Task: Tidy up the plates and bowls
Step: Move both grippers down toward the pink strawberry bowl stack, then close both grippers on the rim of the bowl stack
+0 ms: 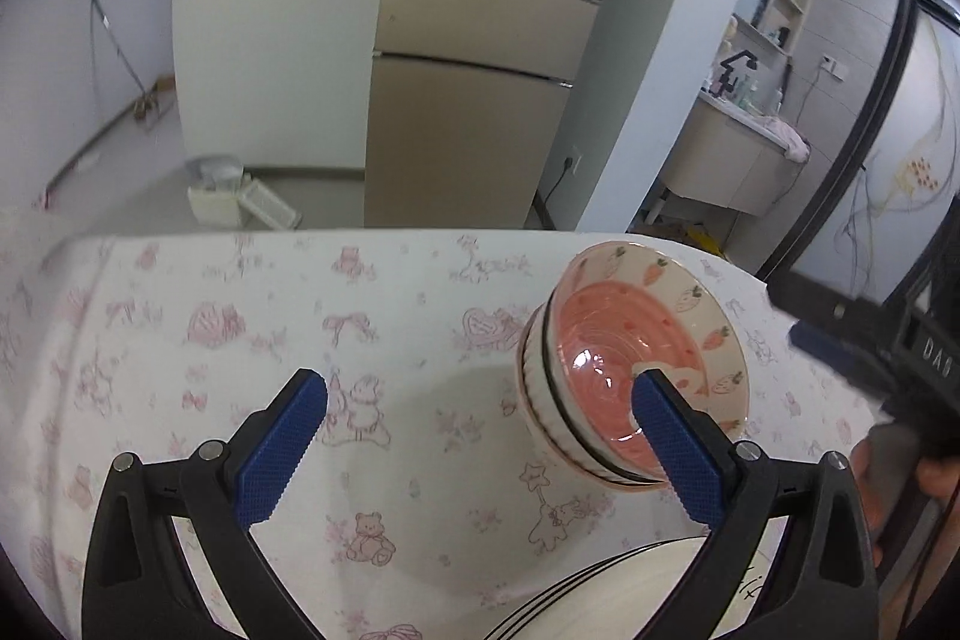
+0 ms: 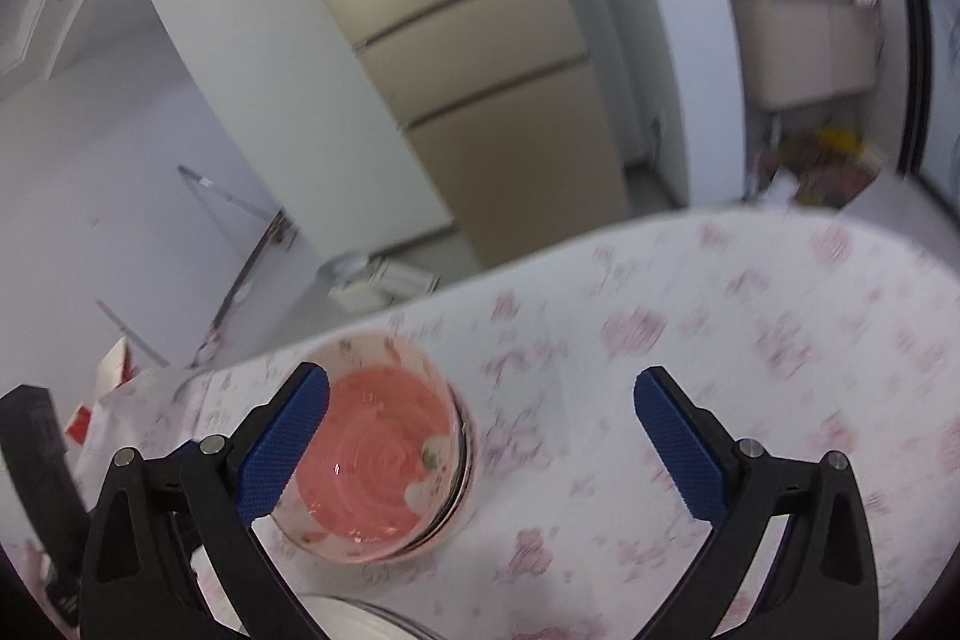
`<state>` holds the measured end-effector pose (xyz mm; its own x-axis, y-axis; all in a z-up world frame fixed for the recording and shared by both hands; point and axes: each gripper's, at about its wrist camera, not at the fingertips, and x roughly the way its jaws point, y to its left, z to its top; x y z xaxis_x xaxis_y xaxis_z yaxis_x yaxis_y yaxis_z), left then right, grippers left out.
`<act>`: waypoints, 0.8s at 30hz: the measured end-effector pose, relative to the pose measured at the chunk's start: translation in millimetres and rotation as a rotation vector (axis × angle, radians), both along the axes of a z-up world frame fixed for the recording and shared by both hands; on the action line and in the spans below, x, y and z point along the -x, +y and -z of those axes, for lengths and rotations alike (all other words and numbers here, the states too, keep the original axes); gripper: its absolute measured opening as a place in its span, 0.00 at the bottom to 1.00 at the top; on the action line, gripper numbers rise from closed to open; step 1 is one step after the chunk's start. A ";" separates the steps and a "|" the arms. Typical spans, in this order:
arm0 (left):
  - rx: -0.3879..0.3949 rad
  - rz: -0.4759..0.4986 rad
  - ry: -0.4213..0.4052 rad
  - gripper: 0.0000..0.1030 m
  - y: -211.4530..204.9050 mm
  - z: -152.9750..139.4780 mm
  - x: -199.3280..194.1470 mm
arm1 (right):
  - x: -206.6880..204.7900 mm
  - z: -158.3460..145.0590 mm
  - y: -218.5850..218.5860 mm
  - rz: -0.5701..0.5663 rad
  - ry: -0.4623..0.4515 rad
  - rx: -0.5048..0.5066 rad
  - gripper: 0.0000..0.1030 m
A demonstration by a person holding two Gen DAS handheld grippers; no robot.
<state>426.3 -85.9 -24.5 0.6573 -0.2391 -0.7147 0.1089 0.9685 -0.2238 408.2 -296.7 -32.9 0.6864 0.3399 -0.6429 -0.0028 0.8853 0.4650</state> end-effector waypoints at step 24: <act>0.074 0.004 0.176 0.72 -8.6 40.7 -42.4 | -20.8 50.5 -1.5 -0.121 0.195 -0.251 0.78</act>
<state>468.7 -94.5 -65.1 0.5227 -0.2976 -0.7989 0.0656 0.9484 -0.3104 429.1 -298.2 -83.4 0.5038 0.5755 -0.6442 0.0100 0.7418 0.6706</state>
